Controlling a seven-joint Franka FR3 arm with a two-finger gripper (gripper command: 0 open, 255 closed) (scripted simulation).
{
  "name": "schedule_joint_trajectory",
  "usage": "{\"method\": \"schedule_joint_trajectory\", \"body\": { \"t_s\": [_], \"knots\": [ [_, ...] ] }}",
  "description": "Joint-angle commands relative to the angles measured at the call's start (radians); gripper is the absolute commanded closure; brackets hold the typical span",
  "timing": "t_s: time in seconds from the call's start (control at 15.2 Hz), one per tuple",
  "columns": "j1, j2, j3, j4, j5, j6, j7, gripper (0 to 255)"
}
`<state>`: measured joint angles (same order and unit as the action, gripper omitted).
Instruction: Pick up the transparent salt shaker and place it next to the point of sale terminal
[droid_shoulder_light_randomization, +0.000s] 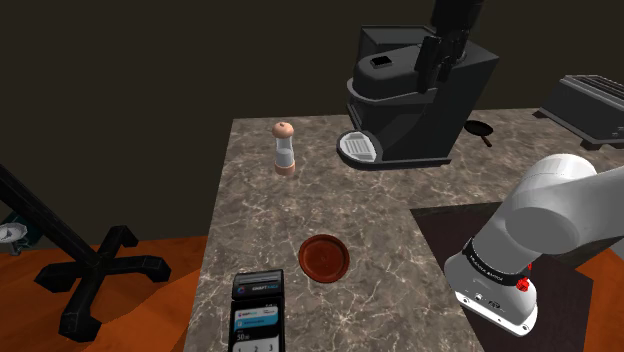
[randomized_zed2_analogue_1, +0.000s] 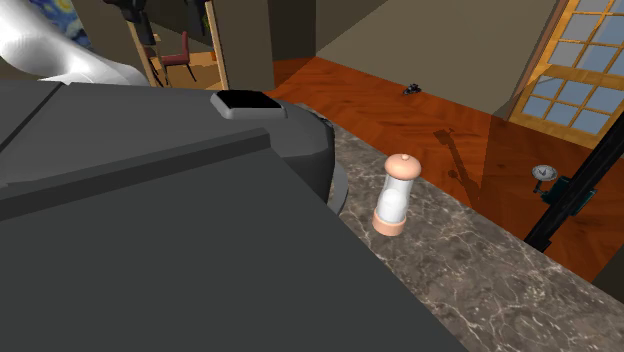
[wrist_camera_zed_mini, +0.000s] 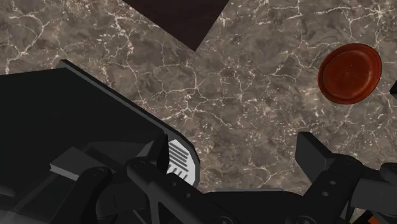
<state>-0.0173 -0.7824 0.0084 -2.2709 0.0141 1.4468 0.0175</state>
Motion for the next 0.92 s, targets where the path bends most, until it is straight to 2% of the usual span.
{"method": "schedule_joint_trajectory", "body": {
  "t_s": [0.0, 0.4, 0.86],
  "knots": [
    [0.000, 0.000, 0.000, 0.000, 0.000, 0.000, 0.000, 0],
    [0.015, 0.171, 0.036, 0.013, 0.017, 0.175, 0.023, 0],
    [0.028, 0.399, 0.077, 0.090, 0.019, 0.346, 0.052, 0]
  ]
}}
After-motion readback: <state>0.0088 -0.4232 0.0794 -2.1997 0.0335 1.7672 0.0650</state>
